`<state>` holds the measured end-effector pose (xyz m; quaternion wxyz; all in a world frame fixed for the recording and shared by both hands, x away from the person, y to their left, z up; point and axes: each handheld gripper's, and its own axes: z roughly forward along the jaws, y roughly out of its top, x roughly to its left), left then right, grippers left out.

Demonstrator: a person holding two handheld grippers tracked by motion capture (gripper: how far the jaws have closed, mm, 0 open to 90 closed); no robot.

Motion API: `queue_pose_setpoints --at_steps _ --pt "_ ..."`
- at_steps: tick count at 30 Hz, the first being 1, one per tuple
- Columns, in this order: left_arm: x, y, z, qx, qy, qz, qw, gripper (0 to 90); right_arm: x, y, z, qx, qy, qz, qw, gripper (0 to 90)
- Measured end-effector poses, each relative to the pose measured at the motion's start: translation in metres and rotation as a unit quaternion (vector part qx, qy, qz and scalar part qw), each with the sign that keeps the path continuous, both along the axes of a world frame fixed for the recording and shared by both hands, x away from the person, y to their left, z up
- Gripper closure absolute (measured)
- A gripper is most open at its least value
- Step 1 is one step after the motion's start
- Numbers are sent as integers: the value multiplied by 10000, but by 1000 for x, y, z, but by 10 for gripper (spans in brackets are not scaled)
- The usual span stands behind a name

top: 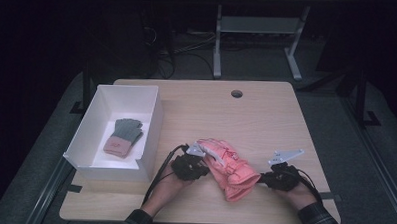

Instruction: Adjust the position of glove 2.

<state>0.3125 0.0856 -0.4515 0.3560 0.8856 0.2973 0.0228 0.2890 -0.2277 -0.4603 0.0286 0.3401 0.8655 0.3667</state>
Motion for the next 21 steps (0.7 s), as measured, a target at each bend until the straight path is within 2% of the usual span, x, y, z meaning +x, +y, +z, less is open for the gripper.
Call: queue_pose_setpoints --at_steps 2,3,4,9,11,12,13,15,16,19,20,21 --pt "2 -2 0 37 -9 -65 10000 897 -1 3 0 8 12 58 10000 900" --pt "2 -3 0 -21 -9 -30 10000 897 -1 4 -1 41 0 107 9999 900" --pt "3 -2 1 56 -14 -87 9999 896 -2 5 -1 54 -1 139 9999 900" --pt "8 -4 1 -13 19 -21 10000 897 -4 9 -1 75 46 201 9998 900" --pt "11 -3 1 25 28 -55 10000 898 -6 11 -1 69 75 239 9997 900" --pt "11 -4 1 -38 47 5 10000 897 -7 12 -1 71 57 272 9996 900" --pt "13 -3 2 35 37 -61 10000 898 -8 13 -1 74 83 290 9995 900" --pt "15 -5 1 -53 61 12 10000 898 -9 15 -1 72 89 346 9993 900" --pt "18 -4 2 18 60 -71 10000 897 -9 16 -1 61 72 379 9992 900" --pt "21 -5 2 -15 81 -81 9999 898 -12 20 -1 61 99 464 9989 900" --pt "22 -6 1 -100 104 -47 9999 897 -12 21 -1 67 122 456 9989 900" --pt "24 -6 1 -11 97 -135 9999 898 -13 23 -2 79 113 506 9986 900"
